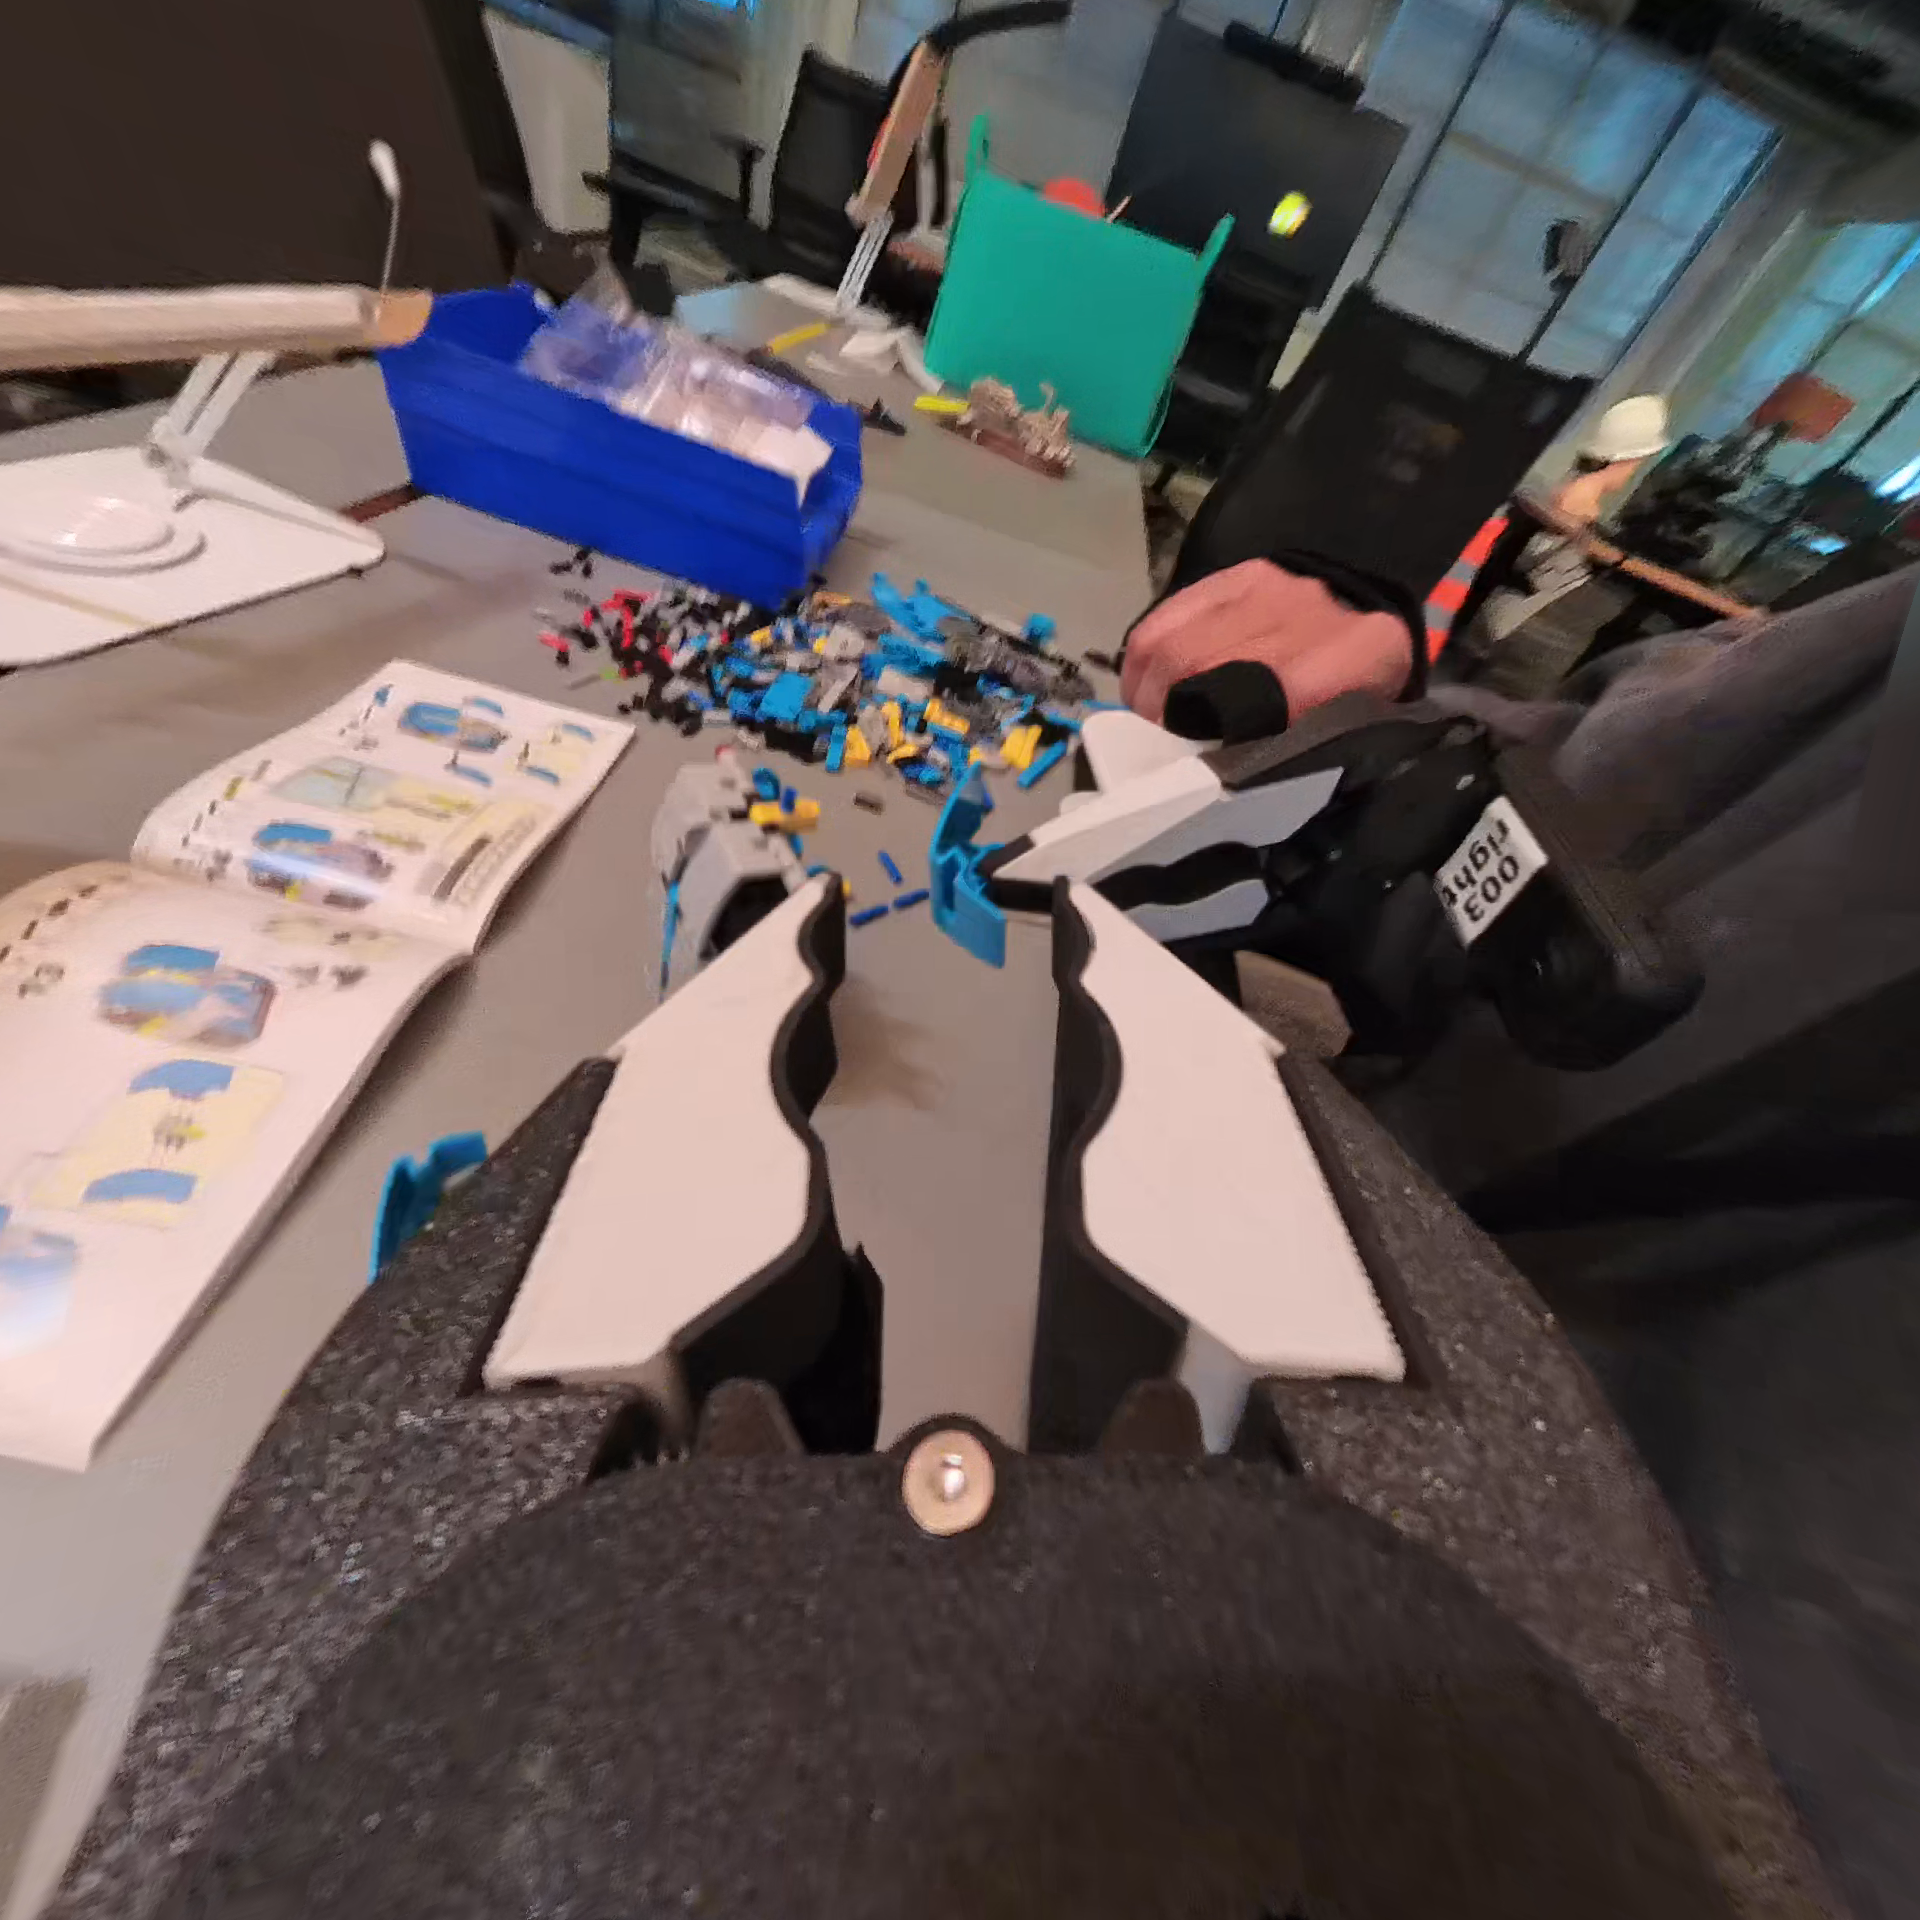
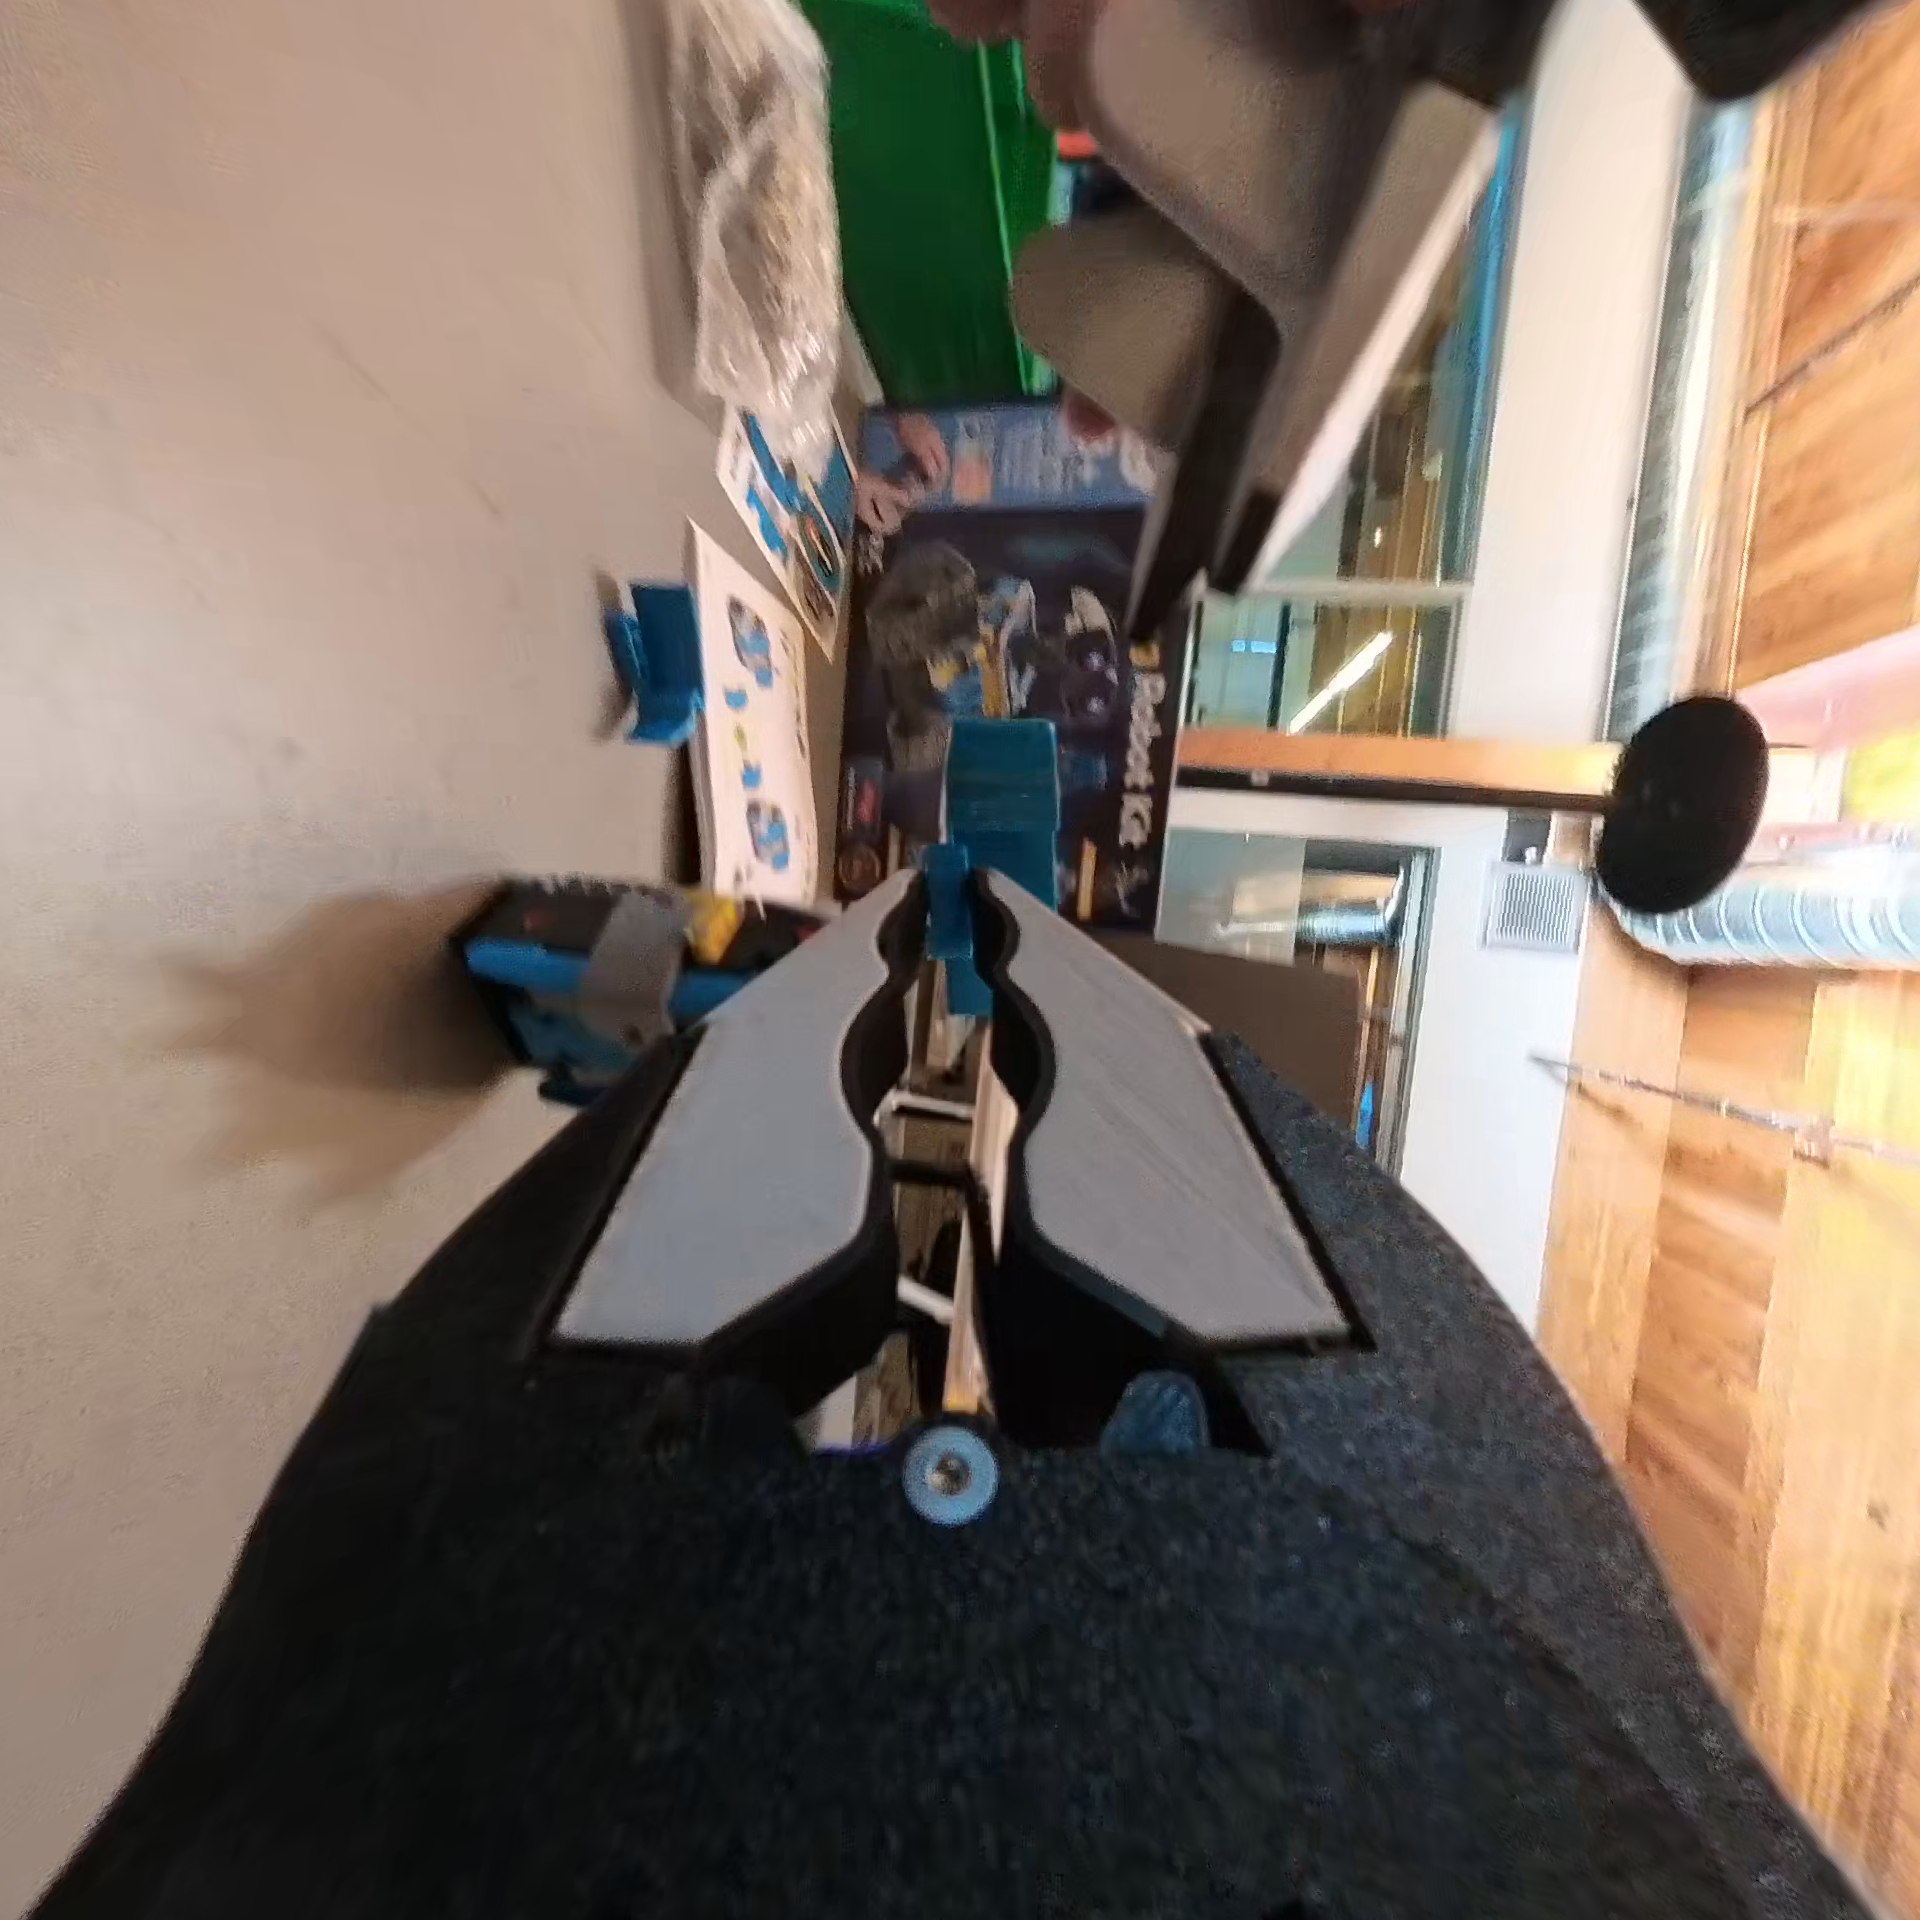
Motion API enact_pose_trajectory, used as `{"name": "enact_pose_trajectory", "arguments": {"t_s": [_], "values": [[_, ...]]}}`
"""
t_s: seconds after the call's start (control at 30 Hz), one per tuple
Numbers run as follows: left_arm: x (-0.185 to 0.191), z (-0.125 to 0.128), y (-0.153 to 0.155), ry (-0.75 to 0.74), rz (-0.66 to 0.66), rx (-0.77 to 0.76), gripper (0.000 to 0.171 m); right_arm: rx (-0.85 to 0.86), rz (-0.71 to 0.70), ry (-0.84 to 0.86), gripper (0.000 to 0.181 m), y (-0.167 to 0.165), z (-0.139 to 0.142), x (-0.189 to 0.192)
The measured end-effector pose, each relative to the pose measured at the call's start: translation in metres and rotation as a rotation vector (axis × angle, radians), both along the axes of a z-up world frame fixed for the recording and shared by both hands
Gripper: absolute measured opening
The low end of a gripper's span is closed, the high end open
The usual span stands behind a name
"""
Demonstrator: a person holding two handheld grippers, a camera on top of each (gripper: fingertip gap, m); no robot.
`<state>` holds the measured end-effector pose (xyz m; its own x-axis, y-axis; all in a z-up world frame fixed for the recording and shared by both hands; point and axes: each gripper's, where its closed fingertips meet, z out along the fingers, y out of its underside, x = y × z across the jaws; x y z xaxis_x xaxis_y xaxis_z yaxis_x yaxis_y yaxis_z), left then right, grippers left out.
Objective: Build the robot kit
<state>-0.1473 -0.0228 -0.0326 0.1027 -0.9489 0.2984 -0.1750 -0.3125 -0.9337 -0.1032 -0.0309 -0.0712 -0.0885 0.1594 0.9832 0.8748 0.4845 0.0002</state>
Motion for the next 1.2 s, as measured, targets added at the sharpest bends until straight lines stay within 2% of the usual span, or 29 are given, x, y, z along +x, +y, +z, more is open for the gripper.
{"name": "enact_pose_trajectory", "arguments": {"t_s": [0.13,0.27,0.33,0.57,0.63,0.7,0.77,0.83,0.93,1.07,1.2], "values": [[-0.007,-0.026,-0.004,0.161,0.123,0.045,0.036,0.035,0.055,0.012,0.008,0.002,-0.008,-0.03],[-0.008,-0.041,-0.011,0.219,0.144,0.134,0.016,0.018,0.064,0.014,0.008,0.002,-0.018,-0.038],[-0.007,-0.052,-0.003,0.245,0.179,0.14,0.006,0.007,0.076,0.011,0.008,-0.001,-0.024,-0.04],[0.0,-0.1,0.017,0.347,0.214,0.136,0.002,-0.13,0.05,0.011,0.008,0.01,-0.068,-0.035],[-0.008,-0.115,0.032,0.424,0.289,0.186,0.001,-0.192,0.004,0.021,0.016,0.017,-0.084,-0.032],[-0.03,-0.127,0.055,0.537,0.415,0.279,0.0,-0.27,-0.031,0.028,0.014,0.02,-0.097,-0.025],[-0.055,-0.134,0.075,0.612,0.536,0.324,0.0,-0.292,-0.065,0.108,0.014,0.026,-0.092,-0.015],[-0.075,-0.143,0.087,0.652,0.616,0.285,0.0,-0.351,-0.129,0.241,0.015,0.035,-0.086,-0.001],[-0.102,-0.155,0.103,0.694,0.731,0.231,0.001,-0.451,-0.146,0.411,0.015,0.035,-0.081,0.011],[-0.113,-0.169,0.107,0.698,0.783,0.142,0.001,-0.413,-0.128,0.445,0.015,0.034,-0.075,0.014],[-0.102,-0.174,0.097,0.701,0.755,0.107,0.002,-0.408,-0.086,0.416,0.014,0.027,-0.078,0.007]]}}
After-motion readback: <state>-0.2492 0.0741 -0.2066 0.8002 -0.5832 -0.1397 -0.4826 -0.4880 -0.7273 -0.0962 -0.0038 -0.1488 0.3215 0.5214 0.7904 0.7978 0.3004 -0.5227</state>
